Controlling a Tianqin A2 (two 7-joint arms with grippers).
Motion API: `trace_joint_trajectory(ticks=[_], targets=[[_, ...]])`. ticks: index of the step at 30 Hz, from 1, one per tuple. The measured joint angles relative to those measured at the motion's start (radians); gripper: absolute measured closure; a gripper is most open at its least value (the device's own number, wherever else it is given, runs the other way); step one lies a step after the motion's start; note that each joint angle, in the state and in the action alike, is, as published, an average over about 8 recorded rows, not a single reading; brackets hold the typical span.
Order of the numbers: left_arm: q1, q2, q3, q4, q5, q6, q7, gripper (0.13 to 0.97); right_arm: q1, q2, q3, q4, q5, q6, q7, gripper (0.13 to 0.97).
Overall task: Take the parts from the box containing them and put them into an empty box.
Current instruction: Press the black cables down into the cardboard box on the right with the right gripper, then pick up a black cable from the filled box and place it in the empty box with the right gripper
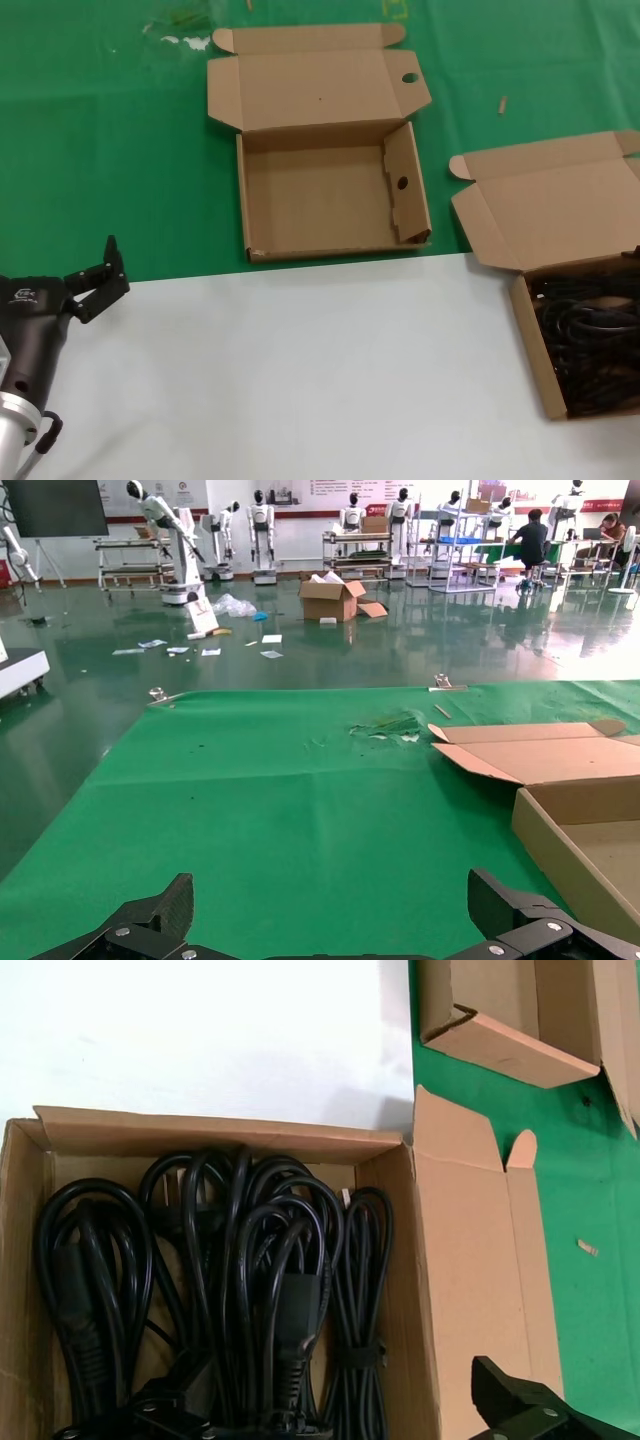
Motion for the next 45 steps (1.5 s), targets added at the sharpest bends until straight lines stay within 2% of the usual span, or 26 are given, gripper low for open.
trace_joint_trajectory(ticks=[3,7,16,24,25,33,42,45], targets=[[0.000,0.000,0.000,0.000,0.000,0.000,0.000,0.132,0.001,-0.006,-0.005,0.002,-0.015,0.004,0.012,0.231],[0.000,0.000,0.000,0.000,0.000,0.000,0.000,0.132,0.007,-0.016,-0.014,0.001,-0.029,0.007,0.023,0.231],[0.000,0.000,0.000,0.000,0.000,0.000,0.000,0.132,0.027,-0.033,-0.033,-0.017,-0.035,0.009,0.026,0.380],[0.000,0.000,0.000,0.000,0.000,0.000,0.000,0.132,0.020,-0.034,-0.035,-0.028,-0.027,0.020,0.025,0.591],[0.000,0.000,0.000,0.000,0.000,0.000,0.000,0.132,0.017,-0.033,-0.033,-0.028,-0.025,0.022,0.026,0.591],[0.000,0.000,0.000,0.000,0.000,0.000,0.000,0.132,-0.023,-0.016,-0.013,-0.011,-0.014,0.038,0.039,0.778],[0.000,0.000,0.000,0.000,0.000,0.000,0.000,0.132,-0.107,0.022,0.062,0.079,-0.024,0.048,0.100,0.868],[0.000,0.000,0.000,0.000,0.000,0.000,0.000,0.132,-0.138,0.033,0.099,0.128,-0.027,0.044,0.131,0.868]])
